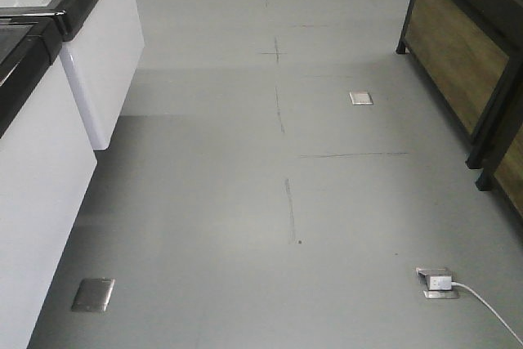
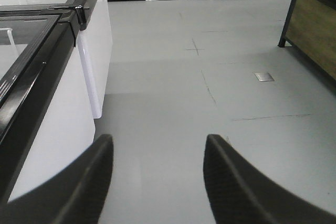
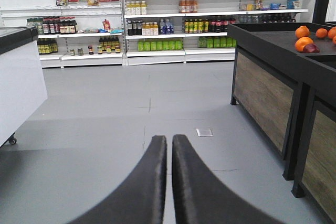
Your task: Left arm holds basket, right arm returns cookies
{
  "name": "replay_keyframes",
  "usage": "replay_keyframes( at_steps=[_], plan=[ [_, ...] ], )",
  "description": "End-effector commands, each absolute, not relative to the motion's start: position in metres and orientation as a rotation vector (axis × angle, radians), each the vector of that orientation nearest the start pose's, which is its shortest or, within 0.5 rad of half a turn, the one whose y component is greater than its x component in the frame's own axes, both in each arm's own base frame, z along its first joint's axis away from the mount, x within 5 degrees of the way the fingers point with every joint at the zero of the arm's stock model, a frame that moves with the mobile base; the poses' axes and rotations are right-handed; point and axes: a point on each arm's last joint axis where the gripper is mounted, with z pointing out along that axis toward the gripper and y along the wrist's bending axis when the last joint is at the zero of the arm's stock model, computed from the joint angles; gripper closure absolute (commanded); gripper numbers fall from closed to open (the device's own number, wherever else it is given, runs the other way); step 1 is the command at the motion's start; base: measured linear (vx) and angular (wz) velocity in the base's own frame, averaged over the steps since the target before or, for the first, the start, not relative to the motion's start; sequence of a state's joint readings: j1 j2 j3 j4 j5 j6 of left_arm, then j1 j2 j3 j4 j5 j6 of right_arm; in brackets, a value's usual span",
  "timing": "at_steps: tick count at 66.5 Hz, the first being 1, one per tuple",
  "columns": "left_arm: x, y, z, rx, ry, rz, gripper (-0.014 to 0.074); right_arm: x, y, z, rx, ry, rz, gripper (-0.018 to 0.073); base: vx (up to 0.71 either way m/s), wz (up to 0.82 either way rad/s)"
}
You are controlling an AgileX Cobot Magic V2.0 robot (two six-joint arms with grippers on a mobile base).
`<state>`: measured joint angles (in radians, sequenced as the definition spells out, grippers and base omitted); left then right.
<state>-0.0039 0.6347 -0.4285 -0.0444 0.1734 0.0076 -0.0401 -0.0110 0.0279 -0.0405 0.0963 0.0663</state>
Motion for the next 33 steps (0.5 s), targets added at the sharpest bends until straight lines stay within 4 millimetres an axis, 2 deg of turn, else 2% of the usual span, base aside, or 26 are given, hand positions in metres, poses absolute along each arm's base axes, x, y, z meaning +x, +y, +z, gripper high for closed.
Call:
replay_keyframes(
  at_steps=[1, 33],
  plan=[
    [0.1376, -0.0015, 0.3043, -0.030, 1.769, -0.043, 0.0174, 0.0564, -0.0028, 0.1973, 0.042, 1.523, -0.034, 0.0566, 0.00, 0.00],
    [0.1377, -0.0015, 0.3048, -0.039, 1.764, -0.051, 0.0178, 0.0564, -0.0028, 0.1973, 0.042, 1.523, -0.034, 0.0566, 0.00, 0.00]
  ],
)
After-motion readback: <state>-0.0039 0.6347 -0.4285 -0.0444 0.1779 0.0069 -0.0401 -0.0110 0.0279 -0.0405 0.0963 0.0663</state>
